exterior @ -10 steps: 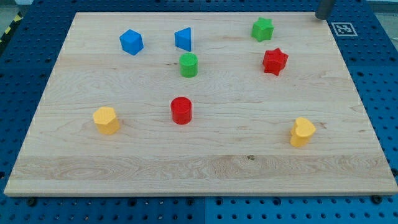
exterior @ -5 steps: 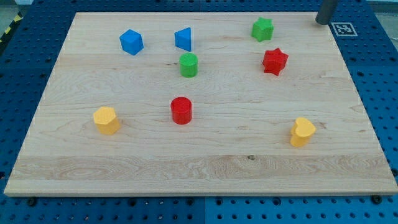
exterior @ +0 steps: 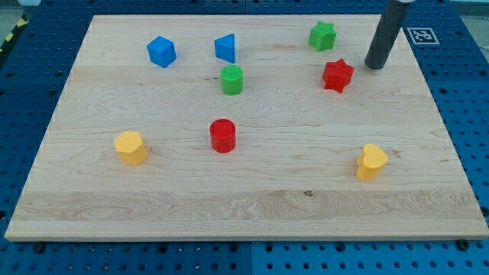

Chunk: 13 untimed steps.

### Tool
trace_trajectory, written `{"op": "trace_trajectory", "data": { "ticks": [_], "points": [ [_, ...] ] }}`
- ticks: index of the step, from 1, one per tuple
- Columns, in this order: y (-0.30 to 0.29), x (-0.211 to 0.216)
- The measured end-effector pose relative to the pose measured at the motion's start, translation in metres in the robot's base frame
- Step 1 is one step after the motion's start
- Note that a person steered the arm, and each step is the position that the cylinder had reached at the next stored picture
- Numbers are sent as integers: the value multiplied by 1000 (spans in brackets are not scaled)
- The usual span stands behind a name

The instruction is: Push the yellow heart below the red star

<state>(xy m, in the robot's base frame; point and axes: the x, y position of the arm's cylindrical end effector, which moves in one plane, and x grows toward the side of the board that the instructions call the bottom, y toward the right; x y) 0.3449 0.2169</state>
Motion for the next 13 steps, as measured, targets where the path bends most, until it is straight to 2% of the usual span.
{"op": "trace_trajectory", "data": {
  "ticks": [2,6,8,9,10,11,13],
  "points": [
    [14,74],
    [17,176],
    [11,207],
    [-44,211],
    [-66,190],
    [-62,168],
    [-74,150]
  ]
}}
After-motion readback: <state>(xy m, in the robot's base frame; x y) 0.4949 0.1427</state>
